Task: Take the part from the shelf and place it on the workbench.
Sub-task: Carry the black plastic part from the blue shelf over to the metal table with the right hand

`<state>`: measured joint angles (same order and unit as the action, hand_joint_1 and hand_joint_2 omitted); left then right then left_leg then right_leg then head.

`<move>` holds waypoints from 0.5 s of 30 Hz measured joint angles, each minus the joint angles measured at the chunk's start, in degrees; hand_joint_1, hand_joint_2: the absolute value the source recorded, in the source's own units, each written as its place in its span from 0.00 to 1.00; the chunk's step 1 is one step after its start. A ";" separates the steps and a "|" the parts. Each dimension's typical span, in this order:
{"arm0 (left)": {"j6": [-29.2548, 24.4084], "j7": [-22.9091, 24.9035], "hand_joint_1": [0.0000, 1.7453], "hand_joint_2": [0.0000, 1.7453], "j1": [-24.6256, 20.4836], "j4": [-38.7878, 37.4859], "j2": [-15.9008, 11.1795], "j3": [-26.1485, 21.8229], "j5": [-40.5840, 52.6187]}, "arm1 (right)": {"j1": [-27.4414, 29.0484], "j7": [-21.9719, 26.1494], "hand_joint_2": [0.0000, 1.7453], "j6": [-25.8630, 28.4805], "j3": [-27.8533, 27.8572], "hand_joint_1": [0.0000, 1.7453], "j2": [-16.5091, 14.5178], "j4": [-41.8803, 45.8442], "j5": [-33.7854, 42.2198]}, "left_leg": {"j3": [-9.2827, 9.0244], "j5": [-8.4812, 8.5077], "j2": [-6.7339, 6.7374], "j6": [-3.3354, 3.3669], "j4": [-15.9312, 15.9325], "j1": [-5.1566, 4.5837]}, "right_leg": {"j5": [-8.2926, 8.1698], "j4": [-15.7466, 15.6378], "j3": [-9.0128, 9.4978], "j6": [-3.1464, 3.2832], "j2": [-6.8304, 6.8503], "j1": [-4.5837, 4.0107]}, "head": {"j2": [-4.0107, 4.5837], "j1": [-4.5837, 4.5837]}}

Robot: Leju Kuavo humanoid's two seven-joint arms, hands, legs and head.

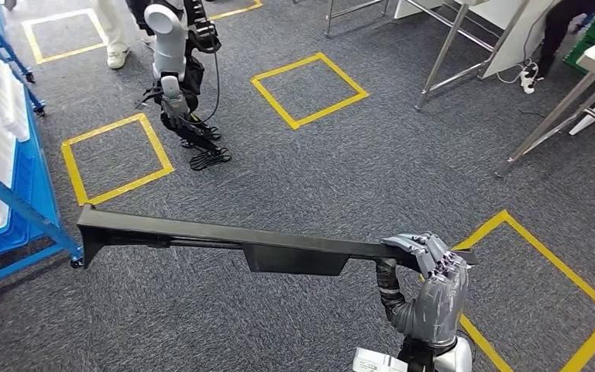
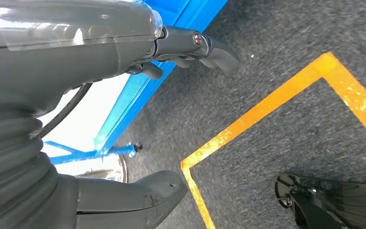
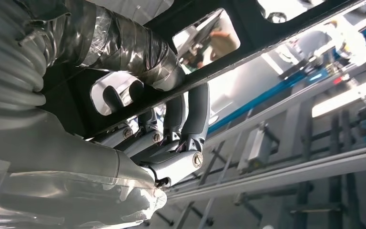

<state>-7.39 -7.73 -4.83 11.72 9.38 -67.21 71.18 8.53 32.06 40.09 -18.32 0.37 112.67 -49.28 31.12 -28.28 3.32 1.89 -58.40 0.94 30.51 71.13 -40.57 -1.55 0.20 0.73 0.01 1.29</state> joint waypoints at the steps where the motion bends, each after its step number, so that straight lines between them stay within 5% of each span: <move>1: 0.00 0.03 0.00 1.00 -0.07 0.00 0.00 0.01 -0.01 | -0.01 0.00 1.00 0.00 0.00 1.00 0.01 0.00 0.05 | -0.24 -0.17 0.66 -0.17 0.00 -0.01 | -1.95 -4.04 2.22 0.26 1.15 -0.15 | 0.00 0.00; 4: 0.00 0.11 0.00 1.00 -0.20 0.00 0.01 0.01 -0.01 | -0.24 0.01 1.00 -0.01 0.00 1.00 0.00 0.02 0.17 | -0.87 -0.80 2.36 -0.99 -0.04 -0.34 | -4.08 -12.12 6.51 1.36 4.40 -1.21 | 0.01 -0.01; 7: 0.01 0.09 0.00 1.00 -0.49 0.00 0.01 0.01 -0.02 | -0.14 0.03 1.00 0.01 0.02 1.00 0.01 0.08 0.23 | -1.60 -1.39 3.58 -1.86 0.09 -0.42 | -4.05 -12.88 6.68 2.27 2.72 -1.29 | 0.00 -0.01; 9: 0.02 0.03 0.00 1.00 -0.54 0.00 -0.01 0.00 -0.01 | -0.18 0.07 1.00 -0.01 0.03 1.00 -0.01 0.23 0.23 | -0.94 -3.29 0.94 -2.40 -2.50 -0.26 | -4.39 -13.51 7.16 2.94 1.37 -0.80 | 0.01 -0.02; 11: 0.03 0.00 0.00 1.00 -0.39 0.00 -0.02 0.00 -0.01 | -0.31 0.07 1.00 -0.02 0.05 1.00 -0.02 0.33 0.25 | 2.24 -6.78 -2.18 -2.73 -9.42 -0.03 | -4.46 -13.62 7.36 3.35 -0.04 -0.56 | 0.01 -0.02; 12: 0.03 -0.01 0.00 1.00 -0.28 0.00 -0.02 0.00 -0.01 | -0.31 0.05 1.00 -0.02 0.05 1.00 -0.02 0.33 0.25 | 4.14 -8.10 -2.65 -2.86 -13.02 0.00 | -4.43 -13.56 7.36 3.43 -0.84 -0.56 | 0.01 -0.02; 13: 0.04 0.01 0.00 1.00 -0.18 0.00 -0.02 0.00 -0.01 | -0.28 0.04 1.00 -0.02 0.06 1.00 -0.02 0.33 0.25 | 5.48 -8.41 -2.82 -2.97 -15.26 0.02 | -4.38 -13.48 7.39 3.45 -1.74 -0.56 | 0.01 -0.02; 15: 0.04 0.03 0.00 1.00 -0.04 0.00 -0.04 0.00 -0.02 | -0.26 0.04 1.00 -0.02 0.07 1.00 -0.02 0.33 0.25 | 5.32 -5.57 -3.09 -3.01 -13.42 0.08 | -4.22 -13.13 7.46 3.32 -3.64 -0.51 | 0.01 -0.02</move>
<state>-7.35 -7.70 -4.86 11.72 9.33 -67.21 71.16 8.28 32.10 40.06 -18.25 0.35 113.00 -49.03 36.44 -33.85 0.23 -1.12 -71.82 1.01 26.29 58.00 -33.11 1.76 -3.44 0.22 0.02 1.27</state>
